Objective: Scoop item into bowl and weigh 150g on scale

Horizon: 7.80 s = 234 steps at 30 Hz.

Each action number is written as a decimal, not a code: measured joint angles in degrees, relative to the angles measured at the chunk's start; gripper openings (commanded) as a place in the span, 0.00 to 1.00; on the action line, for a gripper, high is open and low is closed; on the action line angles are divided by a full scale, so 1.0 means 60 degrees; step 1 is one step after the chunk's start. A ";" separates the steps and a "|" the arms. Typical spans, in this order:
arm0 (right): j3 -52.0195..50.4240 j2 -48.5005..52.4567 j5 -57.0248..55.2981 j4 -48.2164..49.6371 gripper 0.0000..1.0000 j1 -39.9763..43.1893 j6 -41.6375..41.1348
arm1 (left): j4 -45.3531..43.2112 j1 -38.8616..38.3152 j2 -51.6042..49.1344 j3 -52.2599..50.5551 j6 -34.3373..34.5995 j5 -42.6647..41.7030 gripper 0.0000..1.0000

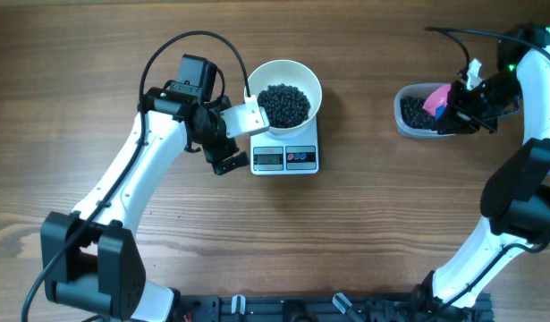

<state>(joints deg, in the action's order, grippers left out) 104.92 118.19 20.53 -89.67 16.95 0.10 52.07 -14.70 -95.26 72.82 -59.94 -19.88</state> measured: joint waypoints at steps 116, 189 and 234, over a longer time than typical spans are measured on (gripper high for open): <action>0.0528 -0.0025 -0.0652 0.3184 0.04 0.0561 -0.1395 | 0.0000 0.0000 0.0000 0.0000 0.0000 0.0000 1.00; 0.0211 -0.0040 0.4433 0.2215 0.04 0.2138 0.3078 | 0.0000 0.0000 0.0000 0.0000 0.0000 0.0000 1.00; 0.0211 -0.0040 0.6564 0.5424 0.04 -0.1800 0.0703 | 0.0004 0.0000 0.0000 0.0000 0.0000 0.0000 1.00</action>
<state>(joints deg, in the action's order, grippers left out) 106.19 117.95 59.92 -57.12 6.15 4.32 52.10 -14.70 -95.26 72.82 -59.94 -19.88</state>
